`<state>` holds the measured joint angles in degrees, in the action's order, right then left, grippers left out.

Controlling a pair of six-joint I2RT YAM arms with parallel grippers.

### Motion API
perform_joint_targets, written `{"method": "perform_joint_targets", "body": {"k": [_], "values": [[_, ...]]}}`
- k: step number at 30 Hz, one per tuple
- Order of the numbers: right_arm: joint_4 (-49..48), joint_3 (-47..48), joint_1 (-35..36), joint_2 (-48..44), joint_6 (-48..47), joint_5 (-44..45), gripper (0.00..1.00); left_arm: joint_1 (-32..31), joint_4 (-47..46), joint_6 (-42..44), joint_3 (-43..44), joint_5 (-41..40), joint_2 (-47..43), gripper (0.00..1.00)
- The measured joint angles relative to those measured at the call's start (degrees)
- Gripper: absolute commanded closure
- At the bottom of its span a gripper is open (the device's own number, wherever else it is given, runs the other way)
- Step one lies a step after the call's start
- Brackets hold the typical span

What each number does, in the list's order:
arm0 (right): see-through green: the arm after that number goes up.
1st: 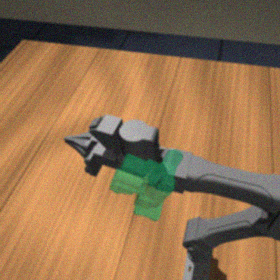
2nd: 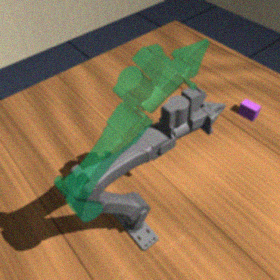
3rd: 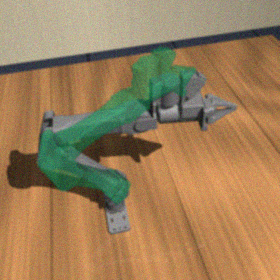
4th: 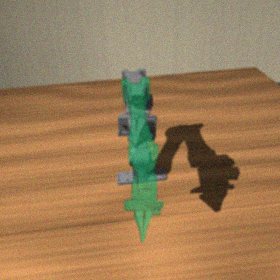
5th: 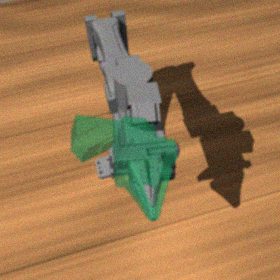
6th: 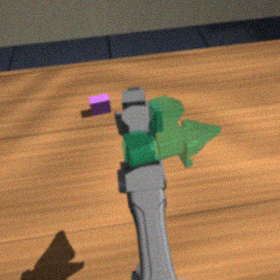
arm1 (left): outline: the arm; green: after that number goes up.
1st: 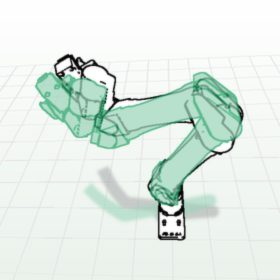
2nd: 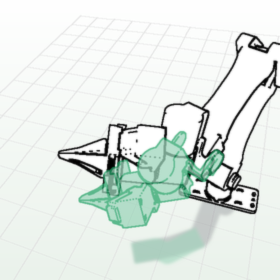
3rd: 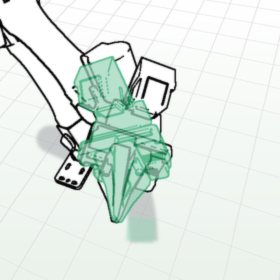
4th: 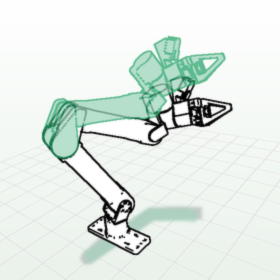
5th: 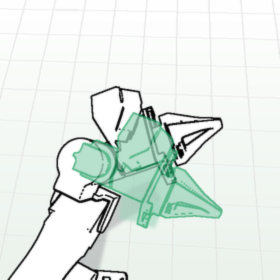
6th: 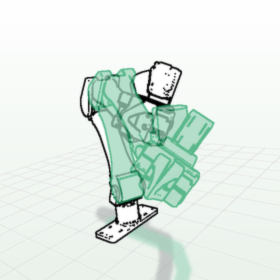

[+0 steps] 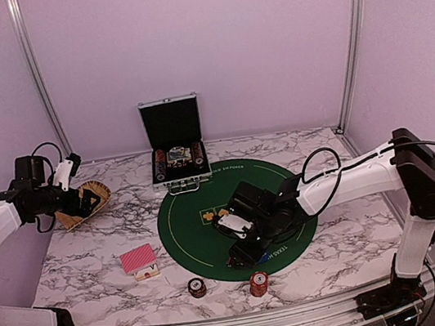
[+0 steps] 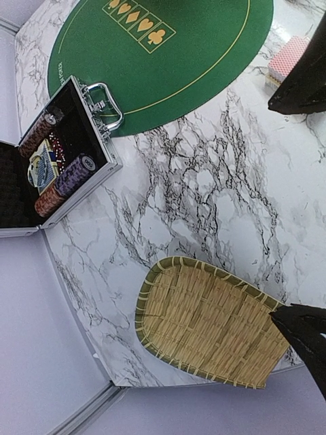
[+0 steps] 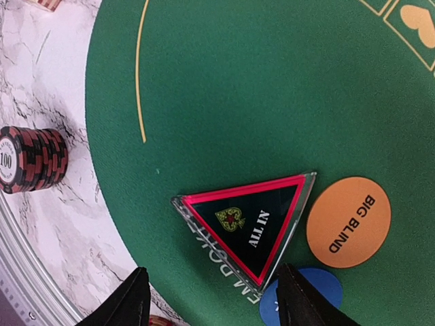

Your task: Distribute texas hold em gaming equipment

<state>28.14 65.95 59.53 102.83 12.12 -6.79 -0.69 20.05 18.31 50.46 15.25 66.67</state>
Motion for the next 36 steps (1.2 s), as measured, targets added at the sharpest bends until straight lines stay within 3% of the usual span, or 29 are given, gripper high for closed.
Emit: {"method": "perform_joint_targets", "body": {"k": [14,33,36], "values": [[0.81,-0.94,-0.04,1.53,-1.46,1.77,0.38,0.0,0.02,-0.04,0.04,0.39,-0.2,0.01],[1.51,3.37,-0.87,5.81,-4.85,2.62,0.64,0.0,0.07,-0.02,0.07,0.37,-0.2,0.01],[1.55,3.72,-0.66,6.08,-5.09,2.95,0.64,0.0,0.09,-0.04,0.07,0.37,-0.2,0.01]]}}
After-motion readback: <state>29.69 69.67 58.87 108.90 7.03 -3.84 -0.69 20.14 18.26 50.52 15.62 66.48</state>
